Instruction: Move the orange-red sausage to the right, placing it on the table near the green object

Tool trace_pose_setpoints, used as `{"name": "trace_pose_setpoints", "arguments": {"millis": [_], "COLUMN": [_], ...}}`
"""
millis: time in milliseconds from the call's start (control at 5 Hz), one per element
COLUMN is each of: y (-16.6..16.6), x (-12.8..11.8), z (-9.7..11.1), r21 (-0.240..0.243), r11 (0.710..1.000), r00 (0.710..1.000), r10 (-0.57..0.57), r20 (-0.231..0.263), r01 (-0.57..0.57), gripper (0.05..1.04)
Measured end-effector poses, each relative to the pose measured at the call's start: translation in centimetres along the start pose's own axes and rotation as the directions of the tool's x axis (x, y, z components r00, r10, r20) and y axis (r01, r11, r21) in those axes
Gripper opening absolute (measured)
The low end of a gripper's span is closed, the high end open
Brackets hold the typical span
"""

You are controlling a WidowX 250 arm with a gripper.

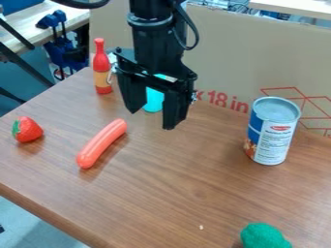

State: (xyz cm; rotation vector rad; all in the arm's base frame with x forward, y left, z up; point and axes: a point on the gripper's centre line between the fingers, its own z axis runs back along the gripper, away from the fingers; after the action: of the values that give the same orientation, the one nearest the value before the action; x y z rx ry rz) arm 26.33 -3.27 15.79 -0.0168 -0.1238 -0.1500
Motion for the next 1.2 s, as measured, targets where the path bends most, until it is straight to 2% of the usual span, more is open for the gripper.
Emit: {"name": "trace_pose_setpoints", "arguments": {"millis": [200, 400, 600, 800, 1000, 1200], "y": [0.2, 3.0, 6.1, 8.3, 10.2, 12.3], "x": [-0.2, 0.5, 1.6, 2.0, 1.5, 1.8], "z": [-0.6, -2.3, -3.3, -4.6, -5.7, -6.2], "r21": [0.002, 0.044, 0.098, 0.138, 0.187, 0.186], "r11": [1.0, 0.998, 0.992, 0.985, 0.976, 0.969], "r00": [1.0, 0.998, 0.997, 0.995, 0.99, 0.984], "r10": [0.006, 0.044, 0.076, 0.104, 0.126, 0.173], "r20": [-0.021, -0.054, -0.015, -0.002, -0.063, -0.046], "r01": [-0.006, -0.041, -0.074, -0.103, -0.112, -0.162], "gripper": [1.007, 1.007, 1.007, 1.007, 1.007, 1.007]}}
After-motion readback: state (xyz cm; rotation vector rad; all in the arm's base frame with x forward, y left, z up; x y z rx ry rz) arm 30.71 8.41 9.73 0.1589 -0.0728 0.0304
